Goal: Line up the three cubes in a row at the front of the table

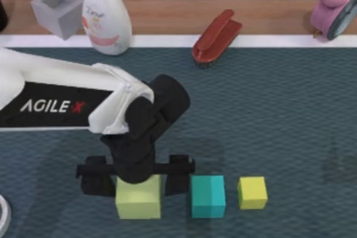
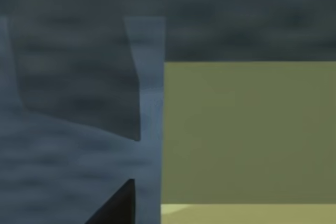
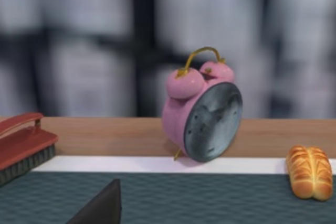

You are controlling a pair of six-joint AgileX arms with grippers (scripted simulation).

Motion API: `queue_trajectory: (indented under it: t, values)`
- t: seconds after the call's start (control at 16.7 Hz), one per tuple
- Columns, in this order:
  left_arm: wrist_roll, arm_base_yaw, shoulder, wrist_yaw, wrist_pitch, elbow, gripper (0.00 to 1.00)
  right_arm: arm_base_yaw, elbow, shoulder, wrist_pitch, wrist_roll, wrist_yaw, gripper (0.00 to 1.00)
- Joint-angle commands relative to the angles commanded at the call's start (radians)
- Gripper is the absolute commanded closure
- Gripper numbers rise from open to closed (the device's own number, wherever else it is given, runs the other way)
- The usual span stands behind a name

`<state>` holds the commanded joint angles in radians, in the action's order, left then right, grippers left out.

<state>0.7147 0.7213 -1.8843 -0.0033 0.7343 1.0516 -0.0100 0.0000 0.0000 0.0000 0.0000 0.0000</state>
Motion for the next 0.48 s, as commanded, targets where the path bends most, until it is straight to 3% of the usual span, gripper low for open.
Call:
queue_trajectory:
  t: [0.48]
  values:
    - [0.0,0.001,0.007,0.0,0.018,0.013,0.0,0.0,0.0,0.0,0.0,0.0,0.0,0.0]
